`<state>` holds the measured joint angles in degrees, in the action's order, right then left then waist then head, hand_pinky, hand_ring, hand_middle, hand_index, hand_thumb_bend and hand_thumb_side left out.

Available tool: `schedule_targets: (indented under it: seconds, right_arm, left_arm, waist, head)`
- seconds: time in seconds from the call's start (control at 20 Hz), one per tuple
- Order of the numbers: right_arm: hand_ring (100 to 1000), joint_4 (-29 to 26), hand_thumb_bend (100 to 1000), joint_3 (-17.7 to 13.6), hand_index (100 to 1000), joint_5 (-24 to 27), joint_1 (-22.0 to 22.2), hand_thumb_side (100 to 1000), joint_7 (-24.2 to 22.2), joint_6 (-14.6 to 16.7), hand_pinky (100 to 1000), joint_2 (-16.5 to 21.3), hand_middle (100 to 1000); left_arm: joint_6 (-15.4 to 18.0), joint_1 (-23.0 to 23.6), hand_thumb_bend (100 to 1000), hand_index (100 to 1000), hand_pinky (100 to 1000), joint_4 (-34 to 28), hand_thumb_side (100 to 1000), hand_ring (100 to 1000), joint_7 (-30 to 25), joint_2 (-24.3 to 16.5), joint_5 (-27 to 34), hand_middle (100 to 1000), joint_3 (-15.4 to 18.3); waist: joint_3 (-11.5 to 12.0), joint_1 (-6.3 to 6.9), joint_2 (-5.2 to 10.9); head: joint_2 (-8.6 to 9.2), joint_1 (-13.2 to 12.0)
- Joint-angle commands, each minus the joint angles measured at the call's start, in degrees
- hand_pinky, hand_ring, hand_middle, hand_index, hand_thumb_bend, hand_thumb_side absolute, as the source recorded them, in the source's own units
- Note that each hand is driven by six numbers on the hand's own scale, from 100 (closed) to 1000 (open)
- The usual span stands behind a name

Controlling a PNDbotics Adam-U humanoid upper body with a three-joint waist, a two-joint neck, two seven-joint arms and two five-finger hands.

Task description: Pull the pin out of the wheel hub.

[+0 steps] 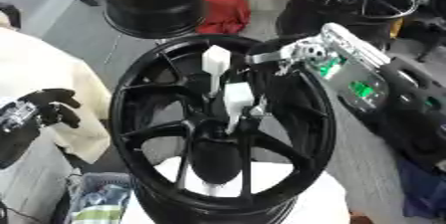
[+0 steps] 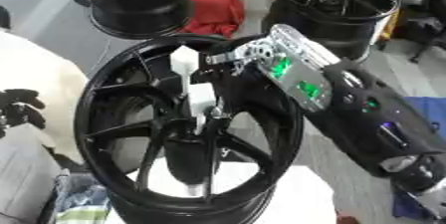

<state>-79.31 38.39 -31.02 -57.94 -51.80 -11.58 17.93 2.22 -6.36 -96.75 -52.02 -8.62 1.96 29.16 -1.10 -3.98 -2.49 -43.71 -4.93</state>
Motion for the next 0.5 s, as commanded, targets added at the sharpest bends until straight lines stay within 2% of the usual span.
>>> schedule_targets:
  seconds: [0.05, 0.3, 0.5]
  right_arm:
    - [534, -3.31, 100, -1.85, 549, 0.25, -1.33, 116, -0.16, -0.82, 605, 1.99, 479]
    - [518, -8.14, 100, -4.22, 529, 2.12, -2.04, 100, -0.16, -2.32, 593, 5.22, 460]
    - [509, -12.32, 100, -8.43, 524, 4.51, -2.64, 100, 0.11, -5.04, 590, 9.84, 455]
  left_arm:
    - [-0.04, -0.31, 100, 796, 598, -0.78, 806, 580, 0.05, -0.82, 0.00, 629, 0.15]
    - [-0.11, -0.29, 100, 796, 598, -0.81, 805, 579, 0.05, -0.98, 0.10, 629, 0.30]
    - [-0.24, -0.07, 100, 796, 598, -0.85, 804, 579, 0.05, -1.26, 0.14, 629, 0.92]
  waist:
    - [0.00, 0.37, 0.46]
    - [-0.17, 0.32, 0.54]
    - [-1.11, 0.13, 0.80]
  head:
    - [0.44, -0.03]
    - [0.48, -0.36]
    - [0.36, -1.33]
